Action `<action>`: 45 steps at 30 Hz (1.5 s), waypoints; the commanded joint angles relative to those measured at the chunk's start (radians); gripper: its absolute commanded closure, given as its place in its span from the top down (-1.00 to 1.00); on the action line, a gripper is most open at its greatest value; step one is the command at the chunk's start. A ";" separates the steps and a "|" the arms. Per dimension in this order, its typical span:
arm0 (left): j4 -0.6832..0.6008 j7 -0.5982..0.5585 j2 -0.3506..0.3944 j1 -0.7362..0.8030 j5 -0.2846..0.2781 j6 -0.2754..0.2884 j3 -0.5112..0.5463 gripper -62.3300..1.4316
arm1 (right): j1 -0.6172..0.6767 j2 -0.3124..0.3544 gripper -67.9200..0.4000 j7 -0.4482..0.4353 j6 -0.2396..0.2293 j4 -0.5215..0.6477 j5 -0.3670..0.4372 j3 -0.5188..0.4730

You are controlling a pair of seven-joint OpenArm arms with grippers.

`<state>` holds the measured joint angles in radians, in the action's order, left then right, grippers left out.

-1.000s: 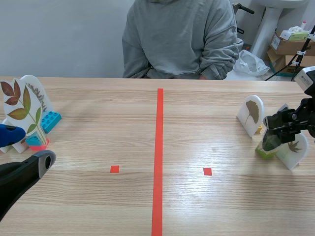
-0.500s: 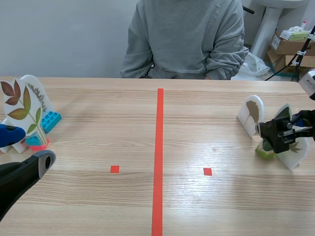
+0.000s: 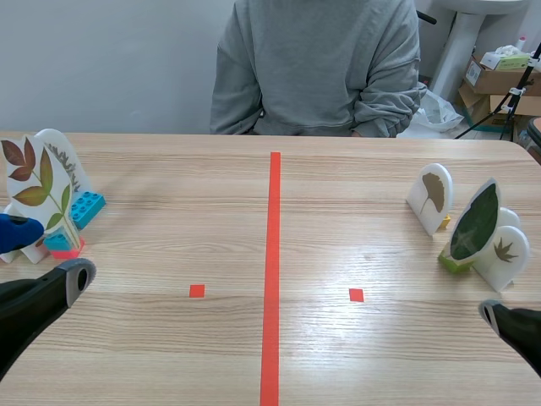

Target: Do the leaf sorting experiment

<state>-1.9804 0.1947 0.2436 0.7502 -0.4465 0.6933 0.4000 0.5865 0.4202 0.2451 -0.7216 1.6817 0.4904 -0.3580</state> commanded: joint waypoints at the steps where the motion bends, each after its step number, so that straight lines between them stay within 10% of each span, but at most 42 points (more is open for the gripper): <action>1: -0.003 -0.010 0.001 0.000 -0.013 0.003 0.000 0.47 | 0.017 -0.010 0.71 -0.016 -0.022 0.046 0.020 -0.020; 15: -0.003 -0.010 0.001 0.000 -0.013 0.003 0.000 0.47 | 0.131 -0.049 0.71 0.064 -0.024 0.423 0.078 -0.020; 45: -0.003 -0.010 0.001 0.000 -0.013 0.003 0.000 0.47 | 0.128 -0.049 0.70 0.082 -0.024 0.431 0.116 0.047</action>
<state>-1.9804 0.1951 0.2436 0.7506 -0.4465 0.6933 0.4000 0.7261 0.3580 0.3420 -0.7380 2.1159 0.5945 -0.3008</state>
